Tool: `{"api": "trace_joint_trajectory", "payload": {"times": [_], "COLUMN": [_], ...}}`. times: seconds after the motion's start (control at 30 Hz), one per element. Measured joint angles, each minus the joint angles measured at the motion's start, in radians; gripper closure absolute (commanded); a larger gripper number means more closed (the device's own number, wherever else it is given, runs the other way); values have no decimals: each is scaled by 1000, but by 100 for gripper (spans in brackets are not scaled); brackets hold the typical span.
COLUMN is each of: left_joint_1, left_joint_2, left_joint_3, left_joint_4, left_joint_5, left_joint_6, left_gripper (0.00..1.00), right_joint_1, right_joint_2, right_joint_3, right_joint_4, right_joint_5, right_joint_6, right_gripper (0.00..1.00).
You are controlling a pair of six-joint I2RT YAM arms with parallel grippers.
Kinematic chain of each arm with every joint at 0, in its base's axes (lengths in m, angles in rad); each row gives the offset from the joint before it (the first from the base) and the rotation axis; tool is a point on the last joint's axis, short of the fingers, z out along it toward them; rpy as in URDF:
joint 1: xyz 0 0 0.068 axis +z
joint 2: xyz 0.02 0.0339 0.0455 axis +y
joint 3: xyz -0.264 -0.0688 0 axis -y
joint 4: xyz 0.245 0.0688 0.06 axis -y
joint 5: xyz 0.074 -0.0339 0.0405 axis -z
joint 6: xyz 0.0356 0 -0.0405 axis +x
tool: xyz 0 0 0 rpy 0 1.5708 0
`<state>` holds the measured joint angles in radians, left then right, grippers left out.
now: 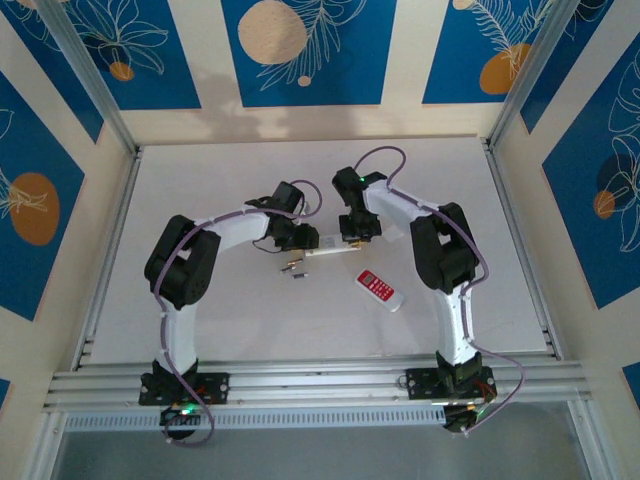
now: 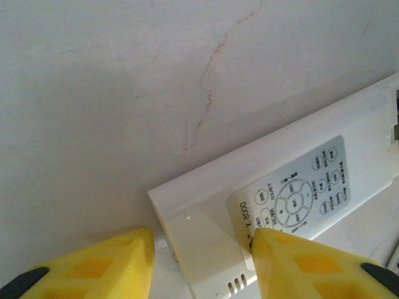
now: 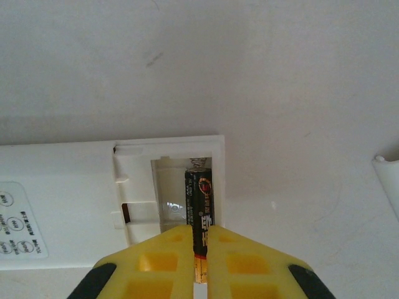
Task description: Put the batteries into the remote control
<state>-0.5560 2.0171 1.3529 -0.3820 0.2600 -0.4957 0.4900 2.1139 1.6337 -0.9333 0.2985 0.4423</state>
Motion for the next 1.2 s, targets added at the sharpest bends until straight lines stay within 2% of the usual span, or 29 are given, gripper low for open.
{"api": "trace_joint_trajectory", "payload": {"times": [0.27, 0.53, 0.7, 1.2], "left_joint_1": [0, 2, 2, 2], "left_joint_2": [0, 1, 1, 1], "left_joint_3": [0, 0, 0, 0], "left_joint_4": [0, 0, 0, -3], "left_joint_5": [0, 0, 1, 8], "left_joint_6": [8, 8, 8, 8], "left_gripper": [54, 55, 55, 55], "right_joint_1": [-2, -2, -9, 3], "right_joint_2": [17, 12, -15, -69], "right_joint_3": [24, 16, -25, -110], "right_joint_4": [-22, -8, 32, 151], "right_joint_5": [6, -7, -34, -1], "right_joint_6": [-32, -76, -75, -67], "right_gripper": [91, 90, 90, 91]}}
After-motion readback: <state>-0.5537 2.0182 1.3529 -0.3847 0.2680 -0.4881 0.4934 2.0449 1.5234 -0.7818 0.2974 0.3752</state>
